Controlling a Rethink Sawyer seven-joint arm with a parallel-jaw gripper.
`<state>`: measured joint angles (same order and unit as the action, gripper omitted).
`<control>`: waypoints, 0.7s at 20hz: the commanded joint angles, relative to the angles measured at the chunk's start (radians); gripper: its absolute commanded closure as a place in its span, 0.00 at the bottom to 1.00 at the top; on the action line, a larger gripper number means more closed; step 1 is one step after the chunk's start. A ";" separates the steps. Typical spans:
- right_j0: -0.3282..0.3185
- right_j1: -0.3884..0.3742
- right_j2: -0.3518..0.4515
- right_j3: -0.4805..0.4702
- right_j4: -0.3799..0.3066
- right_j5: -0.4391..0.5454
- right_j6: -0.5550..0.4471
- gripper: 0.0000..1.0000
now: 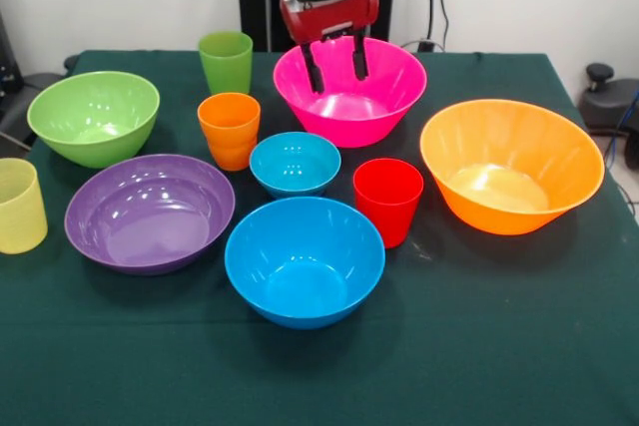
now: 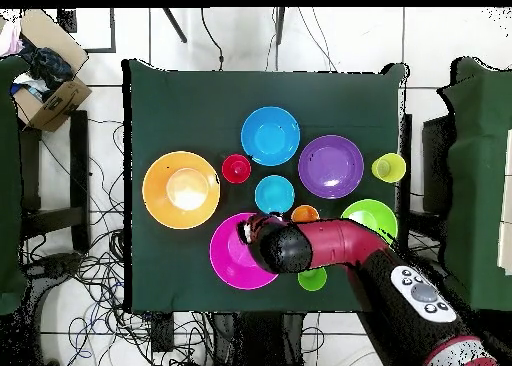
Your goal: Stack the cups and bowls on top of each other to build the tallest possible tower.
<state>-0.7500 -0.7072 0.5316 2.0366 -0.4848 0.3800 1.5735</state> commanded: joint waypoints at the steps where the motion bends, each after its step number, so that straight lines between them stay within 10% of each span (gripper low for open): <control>1: -0.018 0.074 0.153 -0.165 -0.122 0.169 -0.314 0.00; 14: -0.054 0.142 0.180 -0.253 -0.244 0.218 -0.297 0.00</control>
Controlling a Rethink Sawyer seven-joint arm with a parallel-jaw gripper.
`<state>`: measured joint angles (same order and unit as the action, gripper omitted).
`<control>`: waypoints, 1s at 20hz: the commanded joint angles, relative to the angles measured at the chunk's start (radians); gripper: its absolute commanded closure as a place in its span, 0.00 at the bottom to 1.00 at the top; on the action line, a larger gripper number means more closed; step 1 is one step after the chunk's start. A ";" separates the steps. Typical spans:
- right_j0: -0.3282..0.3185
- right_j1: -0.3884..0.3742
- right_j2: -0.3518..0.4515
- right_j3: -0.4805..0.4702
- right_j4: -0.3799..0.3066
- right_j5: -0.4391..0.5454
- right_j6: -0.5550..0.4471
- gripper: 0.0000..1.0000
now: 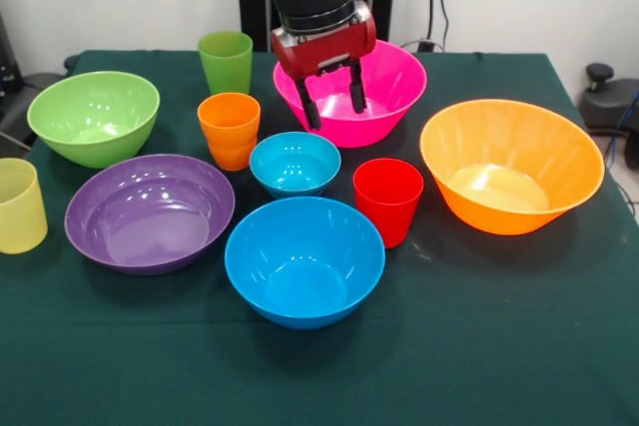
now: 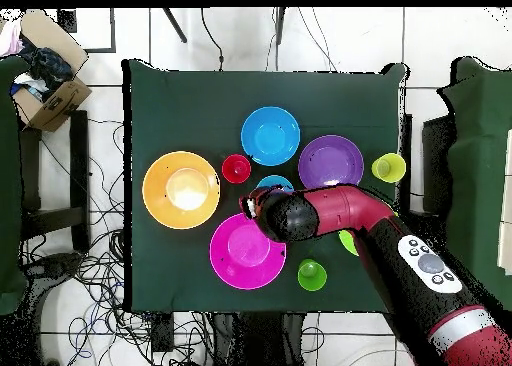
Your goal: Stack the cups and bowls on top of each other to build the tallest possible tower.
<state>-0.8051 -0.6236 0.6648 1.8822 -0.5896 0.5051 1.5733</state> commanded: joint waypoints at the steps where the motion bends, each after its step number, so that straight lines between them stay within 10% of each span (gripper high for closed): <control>1: -0.002 0.066 0.046 -0.103 -0.157 0.093 -0.309 0.00; 20: -0.001 0.128 -0.035 -0.107 -0.320 0.138 -0.242 0.00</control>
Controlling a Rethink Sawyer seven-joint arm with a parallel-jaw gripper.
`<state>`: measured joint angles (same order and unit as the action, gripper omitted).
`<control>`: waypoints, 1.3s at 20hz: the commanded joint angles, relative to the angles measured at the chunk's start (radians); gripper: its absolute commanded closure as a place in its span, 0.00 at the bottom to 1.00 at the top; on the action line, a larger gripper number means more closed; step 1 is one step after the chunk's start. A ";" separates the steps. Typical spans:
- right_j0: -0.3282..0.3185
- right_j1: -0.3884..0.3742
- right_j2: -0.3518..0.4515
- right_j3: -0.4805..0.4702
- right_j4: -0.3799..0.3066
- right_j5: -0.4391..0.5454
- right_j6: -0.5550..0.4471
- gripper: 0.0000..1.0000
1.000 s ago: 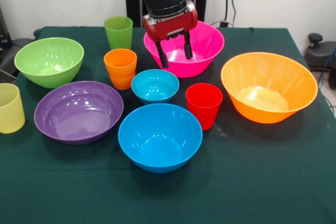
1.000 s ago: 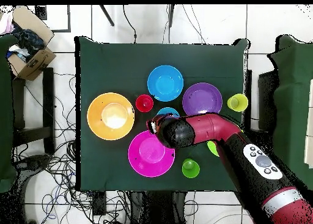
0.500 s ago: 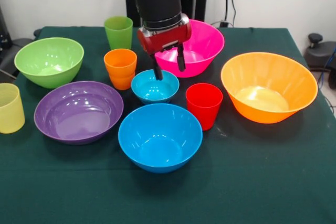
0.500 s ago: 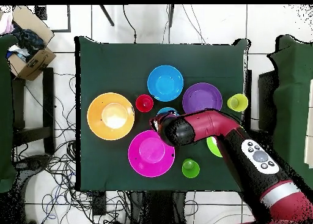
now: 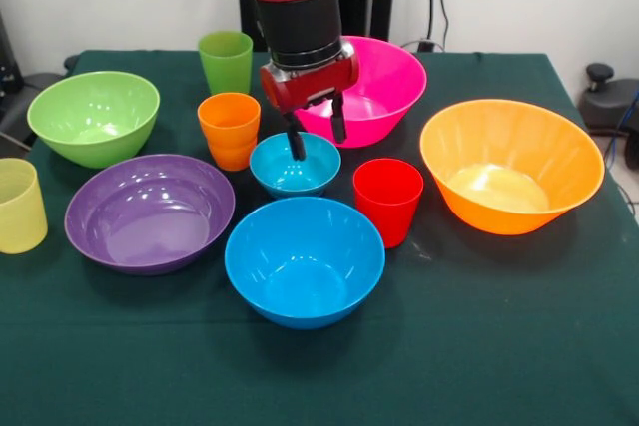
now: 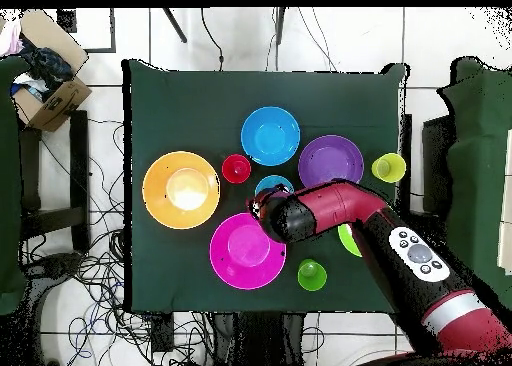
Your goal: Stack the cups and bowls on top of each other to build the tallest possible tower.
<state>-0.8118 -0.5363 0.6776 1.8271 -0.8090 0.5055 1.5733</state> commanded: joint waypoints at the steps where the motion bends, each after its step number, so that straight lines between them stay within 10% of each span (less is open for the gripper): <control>1: 0.005 0.046 -0.047 -0.050 -0.098 0.140 -0.240 0.00; 26: 0.035 0.010 -0.128 0.058 -0.159 0.122 -0.157 0.00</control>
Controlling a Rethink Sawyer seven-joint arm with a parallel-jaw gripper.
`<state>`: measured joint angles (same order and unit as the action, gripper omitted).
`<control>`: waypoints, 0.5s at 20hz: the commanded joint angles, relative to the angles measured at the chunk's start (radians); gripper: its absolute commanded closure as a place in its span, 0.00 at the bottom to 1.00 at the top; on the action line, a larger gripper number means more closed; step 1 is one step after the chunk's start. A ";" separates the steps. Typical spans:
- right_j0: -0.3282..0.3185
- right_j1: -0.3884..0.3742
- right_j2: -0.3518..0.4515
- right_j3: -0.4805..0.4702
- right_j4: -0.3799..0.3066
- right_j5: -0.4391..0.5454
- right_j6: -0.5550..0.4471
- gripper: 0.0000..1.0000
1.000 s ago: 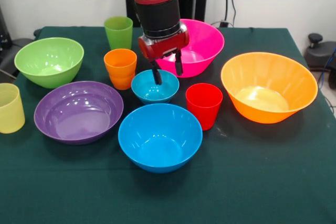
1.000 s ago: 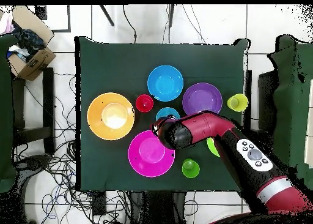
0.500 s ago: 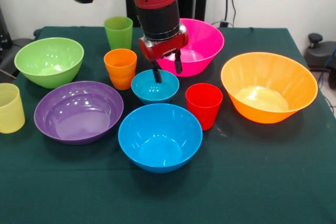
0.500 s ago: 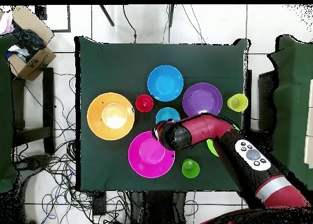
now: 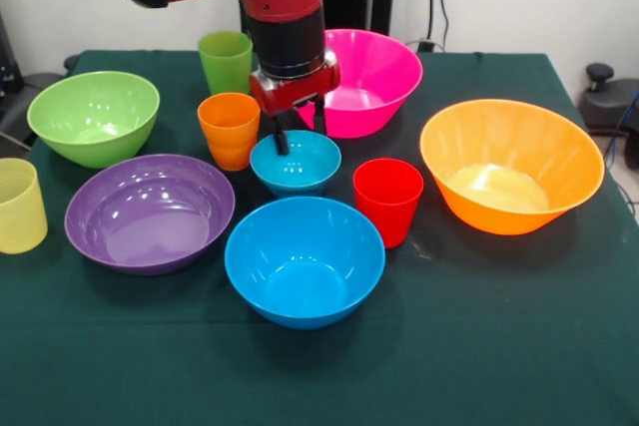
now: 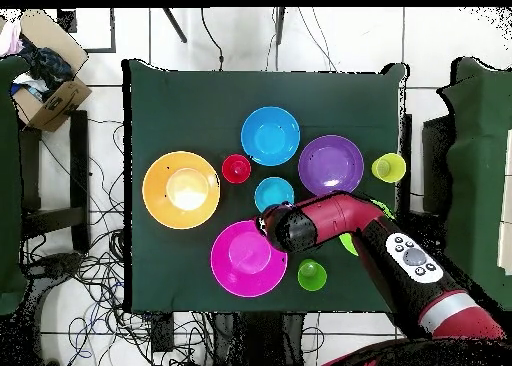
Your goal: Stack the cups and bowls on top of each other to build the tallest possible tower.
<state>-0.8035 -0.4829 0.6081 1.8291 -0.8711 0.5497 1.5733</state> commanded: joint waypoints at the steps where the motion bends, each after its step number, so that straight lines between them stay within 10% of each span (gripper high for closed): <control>1: 0.025 -0.054 -0.068 0.062 -0.099 0.087 -0.157 0.00; 10: -0.043 -0.035 -0.053 0.098 -0.140 0.126 -0.303 0.00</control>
<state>-0.8298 -0.5274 0.5918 1.8764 -0.9043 0.5601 1.5733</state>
